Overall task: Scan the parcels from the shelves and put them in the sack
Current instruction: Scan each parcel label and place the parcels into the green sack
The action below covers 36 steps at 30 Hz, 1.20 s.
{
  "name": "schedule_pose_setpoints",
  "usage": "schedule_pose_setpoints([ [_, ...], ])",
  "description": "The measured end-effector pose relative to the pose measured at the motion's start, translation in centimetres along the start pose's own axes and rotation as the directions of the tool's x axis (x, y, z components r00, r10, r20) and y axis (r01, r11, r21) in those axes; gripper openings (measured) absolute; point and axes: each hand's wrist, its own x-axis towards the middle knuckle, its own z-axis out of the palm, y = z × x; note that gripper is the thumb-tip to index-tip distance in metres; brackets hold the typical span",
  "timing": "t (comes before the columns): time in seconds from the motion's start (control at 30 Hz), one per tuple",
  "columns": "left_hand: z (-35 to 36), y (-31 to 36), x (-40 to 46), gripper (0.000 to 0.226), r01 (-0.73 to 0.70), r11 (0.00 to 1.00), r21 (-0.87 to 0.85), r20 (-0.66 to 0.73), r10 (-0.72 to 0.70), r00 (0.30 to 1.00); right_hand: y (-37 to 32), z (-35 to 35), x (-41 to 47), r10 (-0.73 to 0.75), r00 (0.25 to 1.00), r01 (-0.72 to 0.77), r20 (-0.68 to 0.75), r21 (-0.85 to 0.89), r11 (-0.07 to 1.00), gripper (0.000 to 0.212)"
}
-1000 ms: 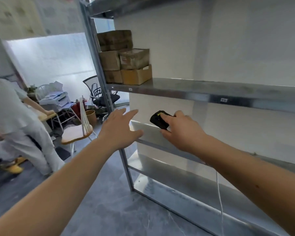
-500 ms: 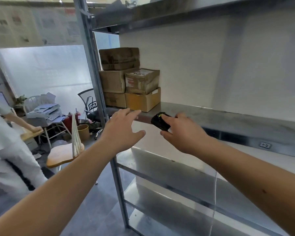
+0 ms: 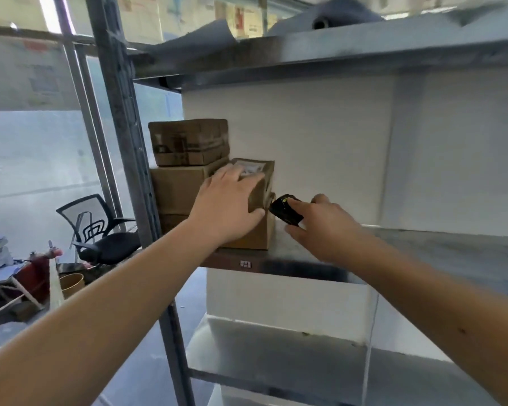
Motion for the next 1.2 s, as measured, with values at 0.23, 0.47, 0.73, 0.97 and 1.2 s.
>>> schedule_pose_setpoints([
  [0.23,1.3,-2.3,6.5,0.084,-0.131,0.991,0.036,0.146,0.124,0.981,-0.2,0.0,2.5,0.116,0.992,-0.120,-0.052,-0.083,0.989,0.056],
  [0.47,3.3,-3.4,8.6,0.096,-0.072,0.995,-0.065,0.146,0.081,0.986,0.4,-0.7,5.1,0.154,0.988,-0.150,0.011,-0.175,0.973,0.058],
  [0.73,2.9,-3.2,9.2,0.100,0.195,0.871,-0.450,0.189,-0.121,0.974,2.0,-0.8,7.4,0.178,0.981,-0.173,0.071,-0.075,0.982,0.057],
  [0.97,2.5,-3.1,9.0,0.061,0.479,0.441,-0.759,0.399,-0.265,0.878,1.9,-0.4,8.7,0.166,0.979,-0.160,0.119,-0.057,0.985,0.046],
  [1.2,2.7,-1.6,8.4,0.080,0.321,0.194,-0.927,0.262,-0.278,0.924,3.2,-1.8,8.3,0.130,0.991,-0.129,0.038,-0.039,0.991,0.046],
])
